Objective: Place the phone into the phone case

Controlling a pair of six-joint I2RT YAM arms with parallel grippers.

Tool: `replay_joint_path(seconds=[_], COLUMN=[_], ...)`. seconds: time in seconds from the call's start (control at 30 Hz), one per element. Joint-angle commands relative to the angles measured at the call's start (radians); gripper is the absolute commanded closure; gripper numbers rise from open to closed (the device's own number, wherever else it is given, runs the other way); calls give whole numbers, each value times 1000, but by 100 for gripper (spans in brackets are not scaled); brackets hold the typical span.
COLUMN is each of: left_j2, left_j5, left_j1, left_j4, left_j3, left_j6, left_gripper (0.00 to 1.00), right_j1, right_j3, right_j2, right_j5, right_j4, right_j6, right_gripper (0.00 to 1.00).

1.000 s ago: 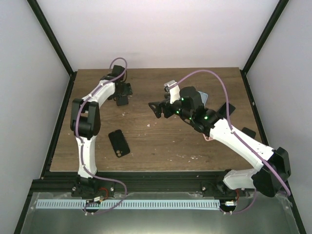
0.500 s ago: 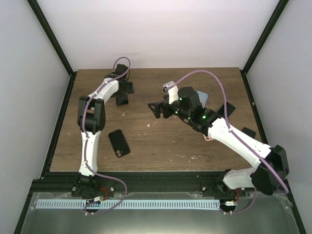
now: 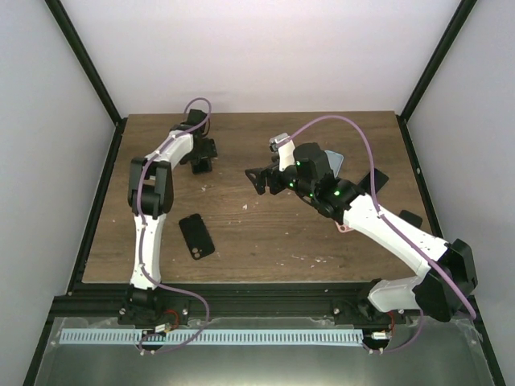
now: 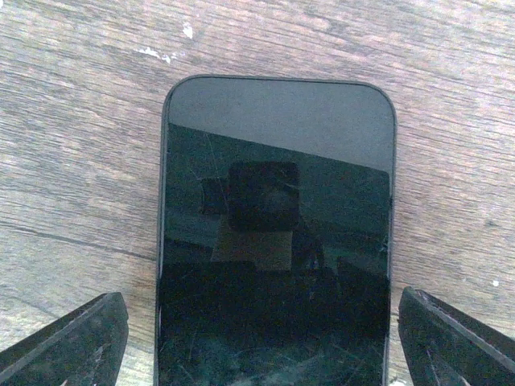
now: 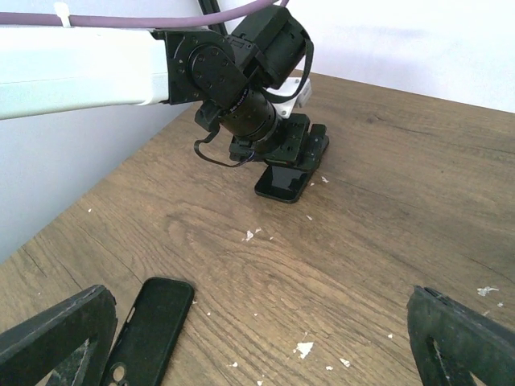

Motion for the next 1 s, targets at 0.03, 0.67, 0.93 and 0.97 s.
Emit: replay_joint_path(seconds=[0.03,0.67,0.93,0.97], left_j2=[45,-234,-559,-599], left_j5=[31,33,24,17], left_j1=[5,-15,-49,-58], left_j4=[15,-49,-30,-40], left_j3=[3,-211,-538,-571], left_j6=[3,-60,-106,-119], left_gripper=[10,39,40,40], right_j1=[2,2,2,2], right_j3=[4,-55,-133,-140], right_j2=[4,-91,-154,-158], right_j5=[23,45,17,12], right_j4=[12,-7,14,15], right_j6=[-9,9,65,72], right_gripper=[0,0,0,0])
